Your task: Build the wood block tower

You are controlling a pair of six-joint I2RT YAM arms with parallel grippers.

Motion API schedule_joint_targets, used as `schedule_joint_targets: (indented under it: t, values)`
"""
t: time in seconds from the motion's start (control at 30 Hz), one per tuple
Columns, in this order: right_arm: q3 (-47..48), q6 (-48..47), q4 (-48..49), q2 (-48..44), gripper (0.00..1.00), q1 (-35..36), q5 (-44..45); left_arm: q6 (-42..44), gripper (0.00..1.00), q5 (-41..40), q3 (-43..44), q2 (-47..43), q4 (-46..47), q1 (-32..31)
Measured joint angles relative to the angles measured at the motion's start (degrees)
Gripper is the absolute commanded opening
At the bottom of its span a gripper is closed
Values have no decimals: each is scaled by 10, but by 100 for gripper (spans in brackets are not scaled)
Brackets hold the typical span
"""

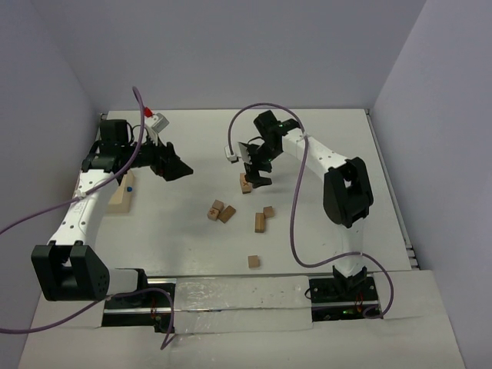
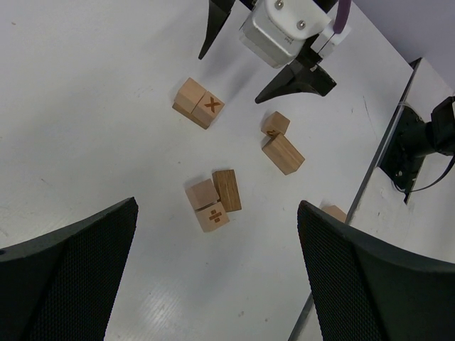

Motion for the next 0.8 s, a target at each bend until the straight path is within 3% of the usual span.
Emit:
schedule_joint_targets:
  t: [0.8]
  values:
    - [10,24,43,59,100,17,24,9,99,3,0,10,0,0]
